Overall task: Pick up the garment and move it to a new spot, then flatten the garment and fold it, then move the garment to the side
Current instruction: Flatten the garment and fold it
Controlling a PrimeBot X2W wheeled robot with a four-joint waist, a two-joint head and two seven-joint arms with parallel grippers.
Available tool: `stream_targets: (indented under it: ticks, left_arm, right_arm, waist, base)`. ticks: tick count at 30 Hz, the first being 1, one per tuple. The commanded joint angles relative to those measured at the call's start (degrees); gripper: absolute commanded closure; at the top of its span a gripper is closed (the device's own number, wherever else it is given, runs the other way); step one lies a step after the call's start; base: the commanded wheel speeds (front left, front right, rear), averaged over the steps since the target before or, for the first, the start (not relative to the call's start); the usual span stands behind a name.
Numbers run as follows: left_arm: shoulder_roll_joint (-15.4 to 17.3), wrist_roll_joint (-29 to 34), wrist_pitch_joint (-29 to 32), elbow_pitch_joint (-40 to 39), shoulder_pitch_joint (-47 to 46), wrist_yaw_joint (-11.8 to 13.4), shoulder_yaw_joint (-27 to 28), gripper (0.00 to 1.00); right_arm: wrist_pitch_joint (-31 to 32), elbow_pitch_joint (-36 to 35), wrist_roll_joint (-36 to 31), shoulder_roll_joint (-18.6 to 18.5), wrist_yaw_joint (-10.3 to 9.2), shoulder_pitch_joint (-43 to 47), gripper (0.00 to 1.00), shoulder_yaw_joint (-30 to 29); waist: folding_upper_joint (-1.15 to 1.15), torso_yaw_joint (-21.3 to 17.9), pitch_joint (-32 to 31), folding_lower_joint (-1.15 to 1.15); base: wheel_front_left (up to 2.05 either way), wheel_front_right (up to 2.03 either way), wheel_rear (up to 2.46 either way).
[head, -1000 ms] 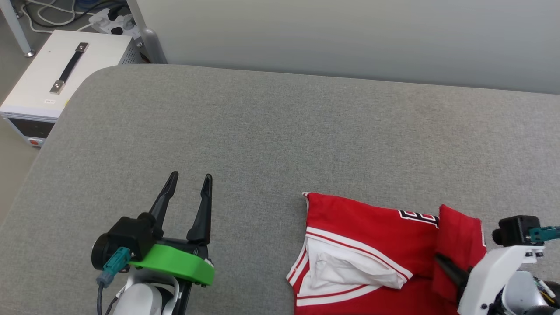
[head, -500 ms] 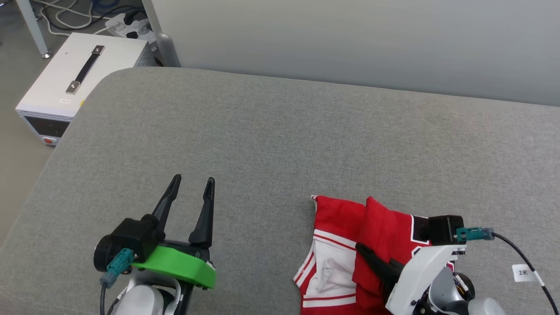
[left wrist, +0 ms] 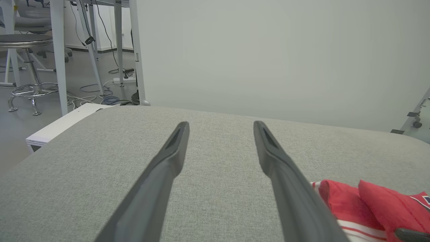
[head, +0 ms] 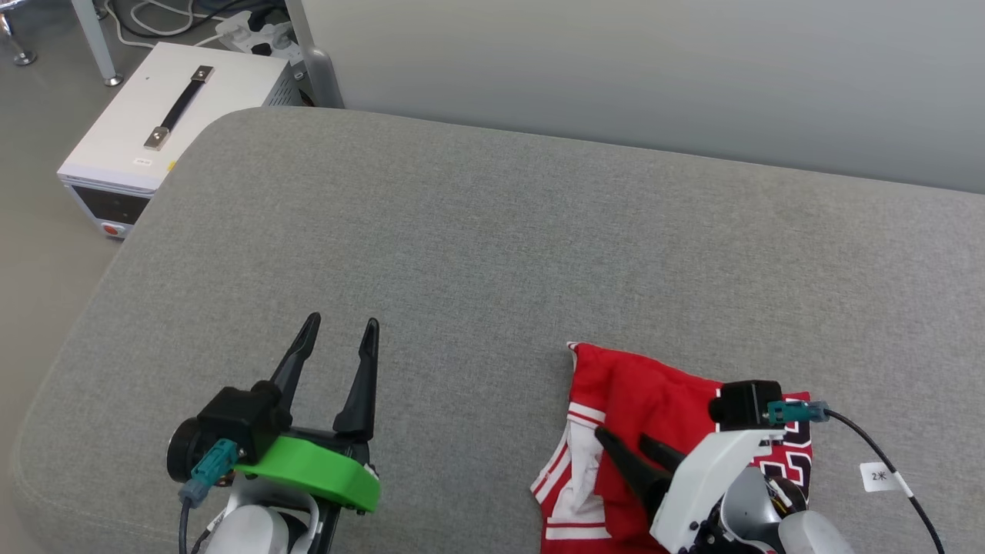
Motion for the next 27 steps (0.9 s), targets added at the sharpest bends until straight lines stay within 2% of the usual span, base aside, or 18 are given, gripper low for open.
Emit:
stream_targets:
  ticks: [1,8,12,15,19,27]
  left_arm:
    - [0.3,-0.2,-0.3,0.0,1.0,-0.2,0.0,0.0]
    - [0.3,-0.2,-0.3,0.4,1.3,-0.2,0.3,0.0]
    - [0.3,-0.2,-0.3,0.4,1.3,-0.2,0.4,0.0]
    - [0.2,-0.1,-0.3,0.2,1.5,-0.2,0.6,0.0]
    - [0.0,-0.2,-0.3,0.0,1.6,-0.2,0.3,0.0]
    - [-0.5,-0.9,-0.3,-0.7,1.2,-0.2,-0.1,0.0]
  right_arm:
    - [-0.5,0.2,0.8,-0.1,-0.04,-1.2,0.0,1.0]
    - [-0.3,-3.3,8.1,-0.1,-0.04,-2.5,0.0,8.2]
    - [-0.5,-4.7,7.7,-0.1,-0.04,-3.7,0.0,8.0]
    - [-0.3,-5.4,4.2,-0.1,-0.04,-5.2,0.0,5.8]
    - [-0.7,-7.3,-4.6,-1.3,-0.04,-7.8,0.0,2.7]
    - [-7.6,-12.0,-17.0,-13.0,-0.04,-11.1,0.0,-1.8]
  waist:
    - [0.0,0.0,0.0,0.0]
    - [0.0,-0.8,-0.6,0.0]
    - [0.0,-1.6,-1.0,0.0]
    - [0.0,-2.3,-1.3,0.0]
    - [0.0,-3.3,-1.4,0.0]
    - [0.0,-5.3,-0.9,0.0]
  base:
    - [0.0,0.0,0.0]
    - [0.0,0.0,0.0]
    - [0.0,0.0,0.0]
    - [0.0,0.0,0.0]
    - [0.0,0.0,0.0]
    - [0.0,0.0,0.0]
